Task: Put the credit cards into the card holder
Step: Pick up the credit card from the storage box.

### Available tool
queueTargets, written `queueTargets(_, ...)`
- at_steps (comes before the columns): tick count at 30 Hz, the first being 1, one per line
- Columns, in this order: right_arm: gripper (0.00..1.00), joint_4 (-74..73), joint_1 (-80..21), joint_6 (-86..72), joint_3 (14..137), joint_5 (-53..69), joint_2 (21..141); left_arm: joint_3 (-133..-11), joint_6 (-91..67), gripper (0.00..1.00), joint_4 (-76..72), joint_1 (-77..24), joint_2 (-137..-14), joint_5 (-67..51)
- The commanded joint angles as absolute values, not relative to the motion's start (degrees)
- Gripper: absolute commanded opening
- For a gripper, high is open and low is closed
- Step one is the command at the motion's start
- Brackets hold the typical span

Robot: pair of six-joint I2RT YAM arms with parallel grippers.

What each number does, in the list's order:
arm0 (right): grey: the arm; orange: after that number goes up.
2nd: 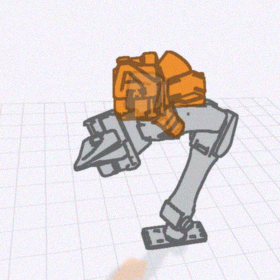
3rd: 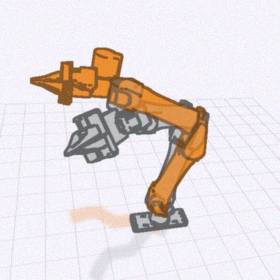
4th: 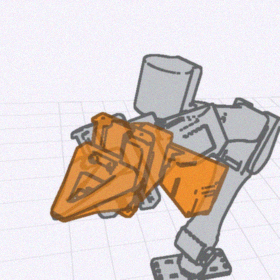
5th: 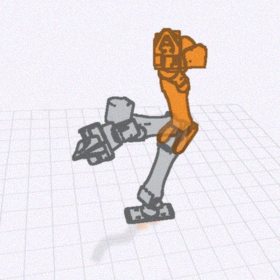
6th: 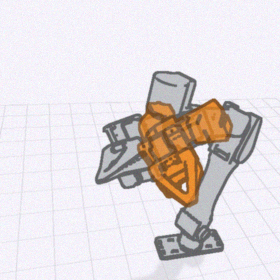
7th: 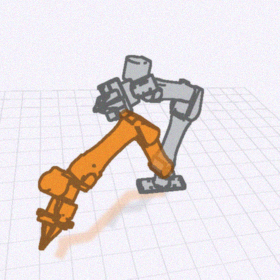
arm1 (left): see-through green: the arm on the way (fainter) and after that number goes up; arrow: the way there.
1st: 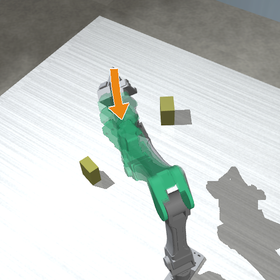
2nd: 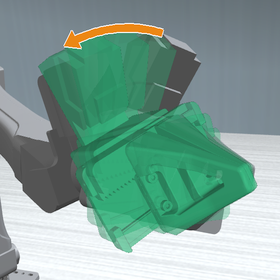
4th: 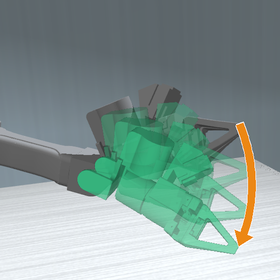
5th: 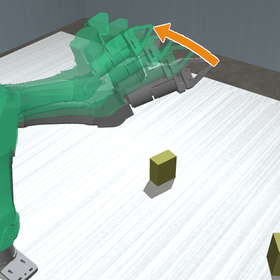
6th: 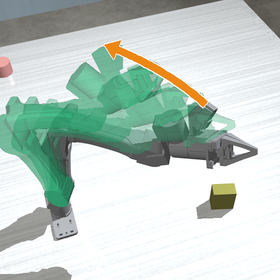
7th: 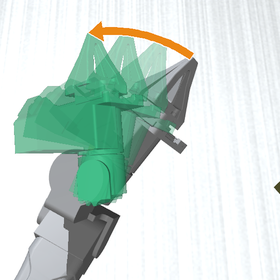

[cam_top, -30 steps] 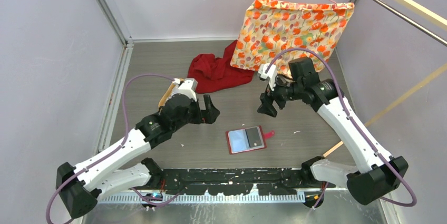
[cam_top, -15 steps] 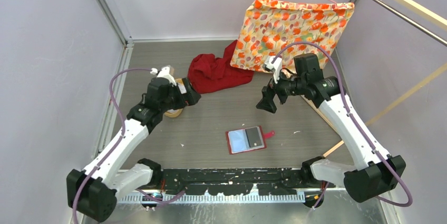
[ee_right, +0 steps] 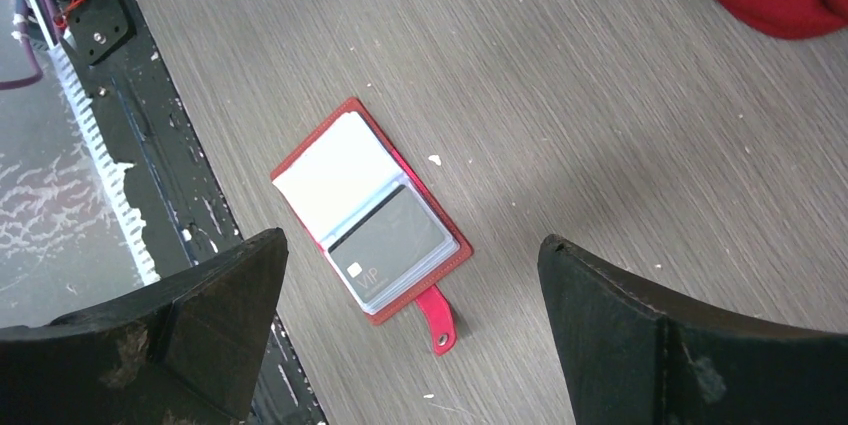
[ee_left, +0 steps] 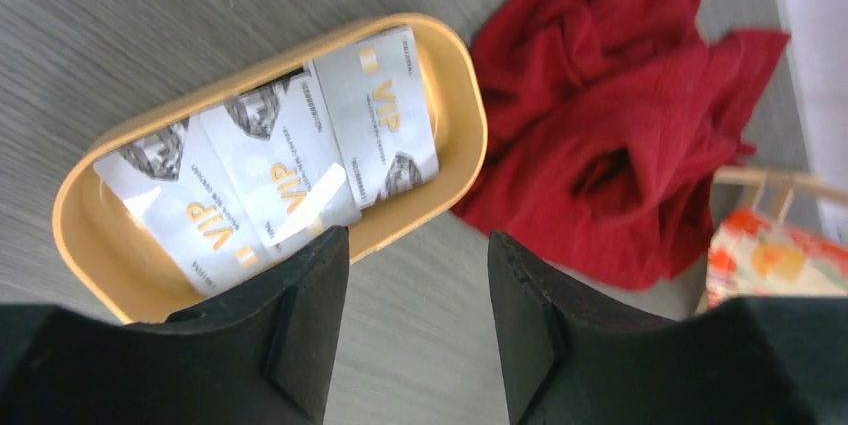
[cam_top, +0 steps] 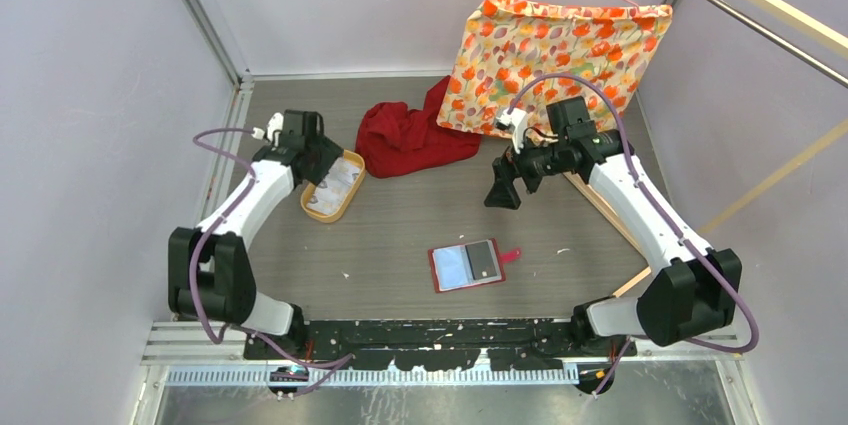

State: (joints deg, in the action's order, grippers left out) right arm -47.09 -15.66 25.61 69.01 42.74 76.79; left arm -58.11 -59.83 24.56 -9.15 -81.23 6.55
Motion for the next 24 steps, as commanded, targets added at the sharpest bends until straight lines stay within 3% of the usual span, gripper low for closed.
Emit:
queueTargets(1, 1.00, -45.54, -13.44, 26.63, 68.94, 44.42, 77.73, -66.33, -70.62, 0.57, 32.56, -13.00, -85.76, 23.16)
queueTargets(4, 1.00, -46.09, -11.25, 26.89, 69.12, 44.89, 79.60, -74.14, -74.24, 0.62, 41.75, -14.99, -91.55, 30.93)
queueTargets(7, 1.00, -46.76, -9.19, 27.36, 69.29, 45.42, 81.05, -79.82, -74.49, 0.64, 44.35, -15.39, -95.72, 31.22)
queueTargets(11, 1.00, -47.55, -6.78, 28.18, 69.37, 45.63, 82.72, -81.57, -72.23, 0.66, 46.47, -17.07, -97.53, 35.76)
queueTargets(17, 1.00, -47.55, -4.19, 28.38, 69.32, 44.83, 84.38, -74.11, -69.15, 0.67, 34.93, -17.07, -97.02, 31.80)
queueTargets(24, 1.00, -48.01, -3.96, 28.61, 69.50, 45.24, 86.32, -87.41, -69.48, 0.66, 49.72, -16.88, -107.72, 29.89)
